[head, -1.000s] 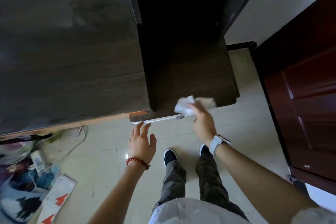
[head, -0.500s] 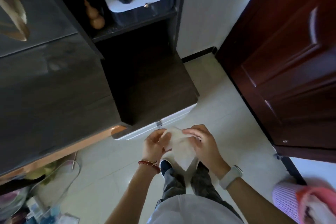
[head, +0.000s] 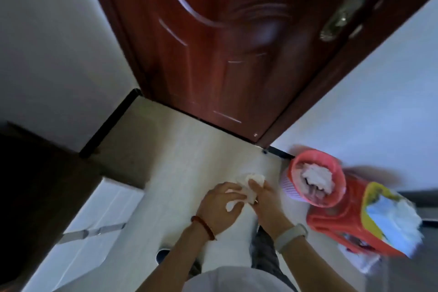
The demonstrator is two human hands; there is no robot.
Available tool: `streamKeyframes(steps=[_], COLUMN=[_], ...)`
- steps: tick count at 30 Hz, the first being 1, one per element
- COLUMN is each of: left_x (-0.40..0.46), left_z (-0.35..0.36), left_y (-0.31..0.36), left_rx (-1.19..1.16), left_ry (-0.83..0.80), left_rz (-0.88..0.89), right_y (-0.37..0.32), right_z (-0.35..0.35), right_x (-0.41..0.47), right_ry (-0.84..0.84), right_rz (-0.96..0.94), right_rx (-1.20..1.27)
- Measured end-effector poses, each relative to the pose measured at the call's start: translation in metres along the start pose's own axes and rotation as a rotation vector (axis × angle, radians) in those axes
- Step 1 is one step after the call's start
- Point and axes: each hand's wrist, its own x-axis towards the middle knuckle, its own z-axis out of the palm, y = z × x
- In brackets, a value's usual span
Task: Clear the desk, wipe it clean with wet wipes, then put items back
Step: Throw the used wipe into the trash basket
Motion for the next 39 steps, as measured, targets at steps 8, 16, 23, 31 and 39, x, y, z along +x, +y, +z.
streamKeyframes(steps=[8, 16, 23, 31, 39], left_x=[0.134, 0.224, 0.275, 0.274, 0.185], left_z=[0.154, 0.254, 0.282, 0.254, 0.099], left_y=[0.093, 0.135, 0.129, 0.144, 0.142], left_rx=[0.313, 0.572, 0.673, 0.578, 0.442], left_ry=[-0.195, -0.352, -0.475, -0.303, 0.233], left_rz=[-0.156, -0.078, -0.128, -0.127, -0.365], right_y=[-0.037, -0.046, -0.047, -0.071, -0.148], right_z=[-0.248, -0.37, -0.399, -0.369, -0.204], right_x=[0.081, 0.173, 0.241, 0.198, 0.129], right_ry=[0.527, 0.524, 0.348, 0.202, -0.261], right_rz=[-0.133, -0.086, -0.035, 0.018, -0.503], right_rx=[-0.145, -0.486, -0.357, -0.617, -1.047])
